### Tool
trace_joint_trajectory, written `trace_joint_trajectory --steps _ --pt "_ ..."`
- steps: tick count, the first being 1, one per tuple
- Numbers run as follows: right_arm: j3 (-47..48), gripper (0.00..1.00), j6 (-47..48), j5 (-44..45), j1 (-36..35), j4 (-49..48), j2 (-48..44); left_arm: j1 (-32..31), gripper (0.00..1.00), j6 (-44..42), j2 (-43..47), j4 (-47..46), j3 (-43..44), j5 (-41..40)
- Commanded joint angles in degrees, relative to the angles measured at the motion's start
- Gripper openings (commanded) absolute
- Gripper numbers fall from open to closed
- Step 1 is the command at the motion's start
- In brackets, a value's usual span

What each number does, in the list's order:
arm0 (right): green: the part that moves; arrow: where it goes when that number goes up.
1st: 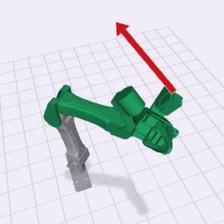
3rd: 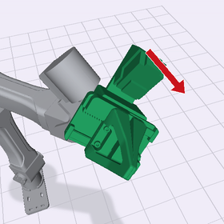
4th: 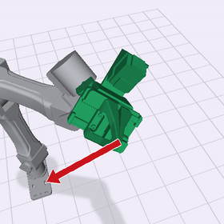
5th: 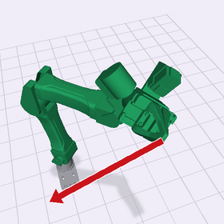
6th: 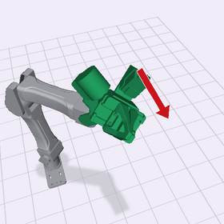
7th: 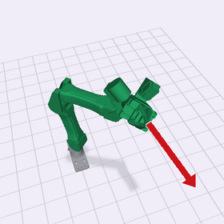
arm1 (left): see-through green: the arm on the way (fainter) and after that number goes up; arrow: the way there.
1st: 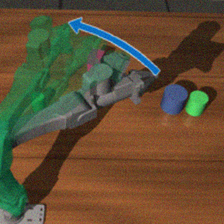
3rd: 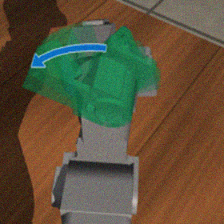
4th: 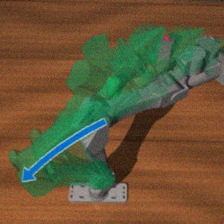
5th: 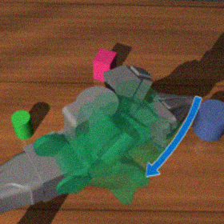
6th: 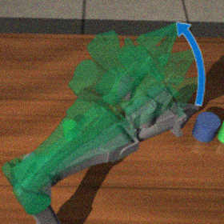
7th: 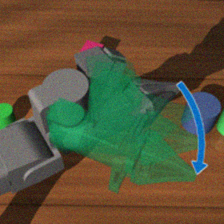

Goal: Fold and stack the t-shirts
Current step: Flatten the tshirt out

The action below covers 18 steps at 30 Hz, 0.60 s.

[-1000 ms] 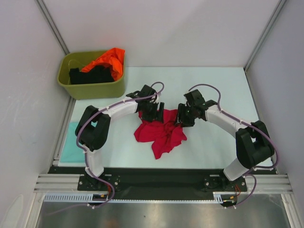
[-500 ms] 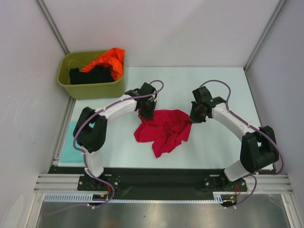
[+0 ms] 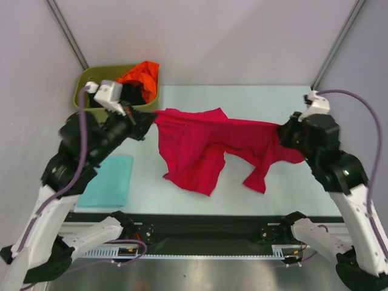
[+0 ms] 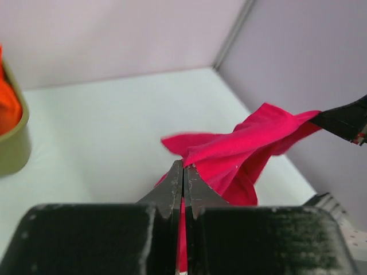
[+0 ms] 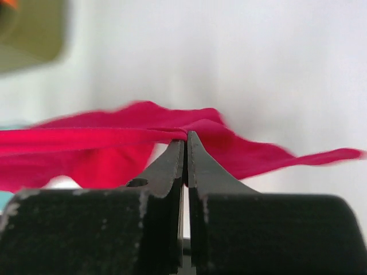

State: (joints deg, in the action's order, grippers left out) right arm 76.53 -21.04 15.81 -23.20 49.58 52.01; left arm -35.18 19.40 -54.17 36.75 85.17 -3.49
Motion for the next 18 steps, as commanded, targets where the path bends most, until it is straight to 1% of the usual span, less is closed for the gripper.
trace_joint_trajectory --steps 1,2,4,5,8,10,14,15,17,18 --pt "4.58 0.00 4.42 3.98 1.23 3.68 -8.47 1.08 0.00 -3.22 4.67 -2.38 3.68 -0.49" --pt "5.72 0.00 5.04 1.61 1.23 3.16 -10.16 1.08 0.00 -3.57 7.04 -3.52 5.26 2.49" --pt "6.43 0.00 5.39 -0.42 1.23 1.05 -13.15 1.17 0.00 -3.67 9.08 -4.49 6.67 5.23" --pt "6.70 0.00 5.48 -1.65 1.23 0.26 -16.12 1.08 0.00 -3.49 10.30 -4.93 8.42 5.94" --pt "7.58 0.00 5.13 -1.93 1.32 -2.03 -18.69 1.08 0.00 -3.40 10.49 -4.94 11.42 8.58" --pt "8.54 0.00 5.30 -1.58 1.23 -2.56 -18.35 1.16 0.00 -3.84 9.00 -4.67 14.14 9.11" --pt "7.67 0.00 6.27 1.57 1.23 -4.93 -15.45 1.17 0.00 -6.30 4.17 -4.32 16.70 6.57" --pt "7.32 0.00 6.53 2.37 1.23 -6.15 -13.27 1.17 0.00 -6.82 2.51 -4.06 17.92 5.08" --pt "6.70 0.00 7.15 4.57 1.23 -7.21 -10.01 1.17 0.01 -8.23 -2.67 -3.36 20.29 -0.89" --pt "6.53 0.00 7.24 5.27 1.23 -8.70 -6.86 1.17 0.01 -8.93 -4.78 -2.92 21.43 -2.47"
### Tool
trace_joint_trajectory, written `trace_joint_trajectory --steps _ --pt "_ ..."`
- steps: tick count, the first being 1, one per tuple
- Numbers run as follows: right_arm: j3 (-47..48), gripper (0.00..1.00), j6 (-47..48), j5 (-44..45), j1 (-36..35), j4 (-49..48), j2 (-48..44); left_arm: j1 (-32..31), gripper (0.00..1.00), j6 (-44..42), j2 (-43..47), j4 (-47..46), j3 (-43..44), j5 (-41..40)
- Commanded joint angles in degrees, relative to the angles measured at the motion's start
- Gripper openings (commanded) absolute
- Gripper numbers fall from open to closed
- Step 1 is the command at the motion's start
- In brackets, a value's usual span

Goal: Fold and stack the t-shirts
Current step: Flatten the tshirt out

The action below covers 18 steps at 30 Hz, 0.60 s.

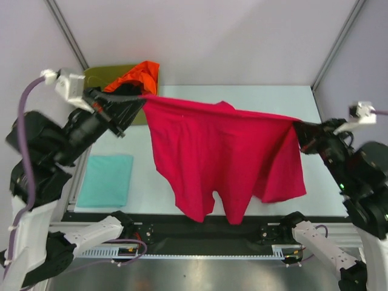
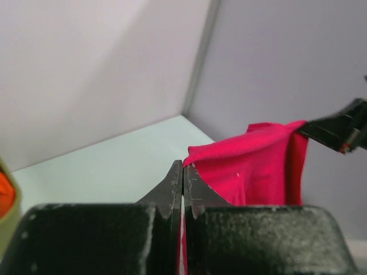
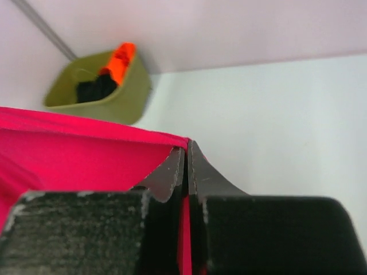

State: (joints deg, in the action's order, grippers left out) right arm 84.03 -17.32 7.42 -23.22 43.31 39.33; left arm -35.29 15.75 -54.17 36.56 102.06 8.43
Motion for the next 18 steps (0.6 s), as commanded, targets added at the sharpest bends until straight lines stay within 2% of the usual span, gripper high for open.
trace_joint_trajectory --steps 1,4,5,6,9,11,13,14,15,16,17,18 --pt "-1.58 0.00 3.78 15.15 1.25 -3.57 7.24 1.27 0.00 -7.81 -9.24 -2.89 5.33 -16.66" --pt "-2.38 0.00 4.92 19.81 1.95 -8.23 13.89 3.02 0.01 -13.09 -16.38 -5.07 7.54 -18.27" --pt "-2.29 0.00 5.45 19.74 2.65 -9.29 16.28 4.25 0.00 -13.37 -21.71 -4.83 8.32 -18.01" --pt "-2.38 0.00 6.07 19.13 5.01 -11.73 18.30 5.74 0.00 -13.20 -25.42 -4.39 11.90 -16.70" --pt "-5.71 0.00 5.03 17.54 11.24 -20.70 26.56 10.41 0.00 -15.04 -38.08 -6.75 15.44 -13.61" --pt "-6.77 0.00 4.93 15.61 14.24 -27.18 35.08 12.43 0.00 -17.50 -45.98 -5.88 23.39 -15.27" --pt "-4.41 0.00 6.85 13.86 17.05 -30.55 42.20 14.18 0.01 -19.60 -56.79 -8.15 27.64 -17.30" --pt "-3.01 0.00 7.47 13.59 17.77 -33.18 49.28 14.63 0.10 -19.79 -60.84 -7.64 34.97 -18.17" --pt "1.97 0.00 7.56 13.06 18.73 -32.94 53.00 15.16 0.25 -19.36 -67.40 -6.94 38.18 -21.31" --pt "6.10 0.06 6.26 11.23 20.31 -30.42 56.70 16.47 0.46 -16.13 -69.03 -6.07 39.95 -21.61" --pt "12.15 0.21 5.03 10.78 20.93 -21.08 64.65 17.09 0.47 -13.84 -69.92 -5.36 41.19 -20.91" --pt "21.87 0.28 3.80 10.86 21.20 -15.85 67.86 17.27 0.49 -12.68 -70.28 -4.75 40.94 -20.30"
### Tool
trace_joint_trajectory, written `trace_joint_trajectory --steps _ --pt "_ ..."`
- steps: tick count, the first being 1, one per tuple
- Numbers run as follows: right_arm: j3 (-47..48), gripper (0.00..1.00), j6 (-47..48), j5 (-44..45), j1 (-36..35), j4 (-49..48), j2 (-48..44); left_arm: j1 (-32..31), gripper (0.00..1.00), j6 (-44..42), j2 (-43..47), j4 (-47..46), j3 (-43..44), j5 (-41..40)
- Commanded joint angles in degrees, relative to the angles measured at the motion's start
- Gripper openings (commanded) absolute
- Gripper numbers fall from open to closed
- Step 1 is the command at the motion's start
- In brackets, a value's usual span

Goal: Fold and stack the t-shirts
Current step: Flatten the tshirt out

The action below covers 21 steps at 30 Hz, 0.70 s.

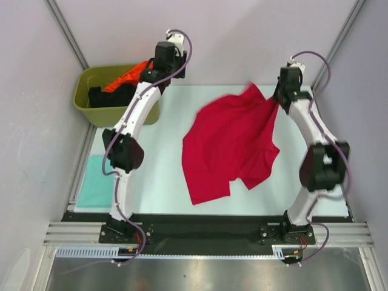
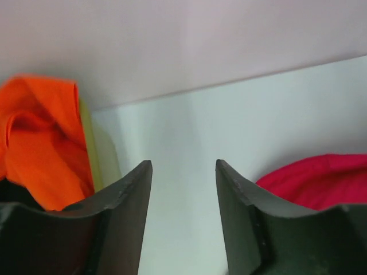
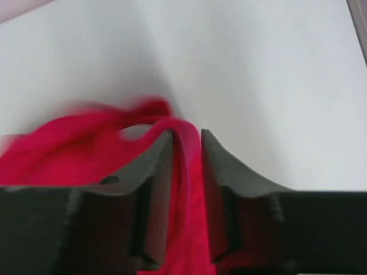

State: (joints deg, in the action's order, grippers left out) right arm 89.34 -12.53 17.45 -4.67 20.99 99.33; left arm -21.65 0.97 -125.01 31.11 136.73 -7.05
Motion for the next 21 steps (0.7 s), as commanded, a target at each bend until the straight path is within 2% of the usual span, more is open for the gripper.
trace_joint_trajectory --steps 1,2,5,7,8,11,13,14,16,17,21 --pt "21.61 0.33 -2.65 -0.04 2.91 11.65 11.12 3.28 0.56 2.63 1.86 1.14 5.14 -4.73" --pt "24.62 0.39 -3.02 -0.66 2.82 19.01 13.06 2.93 0.57 2.54 3.44 1.06 0.60 -4.21" --pt "23.09 0.58 -3.28 -0.58 1.25 23.38 13.62 0.65 0.57 2.28 11.61 0.27 -8.37 -1.48" --pt "15.48 0.64 -5.12 -0.40 0.45 23.92 9.23 -1.63 0.57 2.80 16.79 -1.13 -19.61 -0.61" --pt "11.60 0.72 -7.05 -0.66 0.19 23.57 6.87 -2.34 0.57 3.50 21.69 -1.49 -23.66 1.32" --pt "-1.07 0.80 -9.43 -3.12 -1.57 22.42 -2.01 -4.54 0.53 7.81 32.50 -2.89 -43.74 6.50" --pt "-6.08 0.81 -10.93 -5.75 -3.06 22.60 -8.14 -6.29 0.47 11.92 37.36 -3.08 -51.70 6.61" --pt "-10.63 0.78 -11.37 -6.55 -3.59 22.69 -10.19 -6.56 0.46 13.69 42.26 -3.60 -59.74 10.18" --pt "-16.45 0.72 -12.95 -11.37 -4.91 21.81 -17.19 -7.18 0.43 19.75 47.20 -5.18 -67.96 13.19" --pt "-21.70 0.68 -13.65 -12.52 -5.52 21.55 -19.59 -7.61 0.43 21.42 49.49 -5.45 -75.13 13.72" --pt "-32.37 0.62 -17.52 -16.21 -9.39 21.46 -28.91 -9.55 0.38 32.38 61.61 -6.06 -90.12 15.30"
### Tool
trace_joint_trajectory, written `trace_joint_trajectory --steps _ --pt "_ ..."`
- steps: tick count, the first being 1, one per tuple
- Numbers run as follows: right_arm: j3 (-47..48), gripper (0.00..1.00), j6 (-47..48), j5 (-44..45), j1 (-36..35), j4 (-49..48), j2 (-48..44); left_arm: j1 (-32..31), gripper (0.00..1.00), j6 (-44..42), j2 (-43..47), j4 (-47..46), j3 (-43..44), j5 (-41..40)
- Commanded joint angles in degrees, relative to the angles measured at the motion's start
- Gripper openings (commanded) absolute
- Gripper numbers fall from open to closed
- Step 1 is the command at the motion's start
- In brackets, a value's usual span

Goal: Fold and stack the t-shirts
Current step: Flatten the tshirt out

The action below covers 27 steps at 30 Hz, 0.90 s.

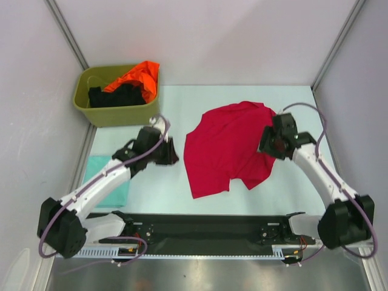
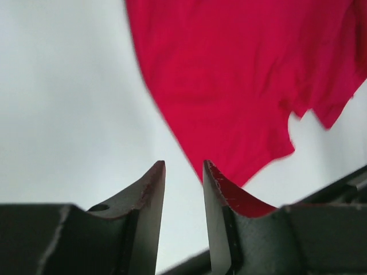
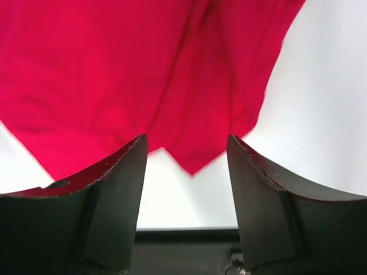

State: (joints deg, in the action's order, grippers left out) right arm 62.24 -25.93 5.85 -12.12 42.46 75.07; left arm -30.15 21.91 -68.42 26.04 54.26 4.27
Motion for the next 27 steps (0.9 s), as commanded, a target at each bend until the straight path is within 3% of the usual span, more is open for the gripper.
trace_joint_trajectory --steps 1,4,11,15,19,27 --pt "-7.20 0.62 -6.13 -4.62 -3.94 0.08 -6.23 -1.40 0.37 13.66 6.36 -1.60 -10.20 4.68" --pt "-12.04 0.63 -8.95 -5.05 -7.03 0.78 -9.15 -3.23 0.39 21.57 9.79 -3.97 -19.95 7.41" --pt "-14.34 0.64 -9.75 -5.14 -8.71 1.58 -9.41 -5.79 0.46 35.21 6.30 -17.06 -30.08 11.28" --pt "-14.60 0.64 -9.66 -6.90 -8.71 1.84 -9.94 -8.68 0.47 37.67 0.41 -19.38 -27.90 11.64" --pt "-15.22 0.64 -10.89 -6.20 -8.71 2.01 -10.82 -13.34 0.58 39.96 -4.25 -17.96 -25.08 7.42" --pt "-16.09 0.64 -10.19 -4.09 -8.80 3.16 -12.49 -16.34 0.56 44.44 -13.66 -12.61 -20.25 4.44"
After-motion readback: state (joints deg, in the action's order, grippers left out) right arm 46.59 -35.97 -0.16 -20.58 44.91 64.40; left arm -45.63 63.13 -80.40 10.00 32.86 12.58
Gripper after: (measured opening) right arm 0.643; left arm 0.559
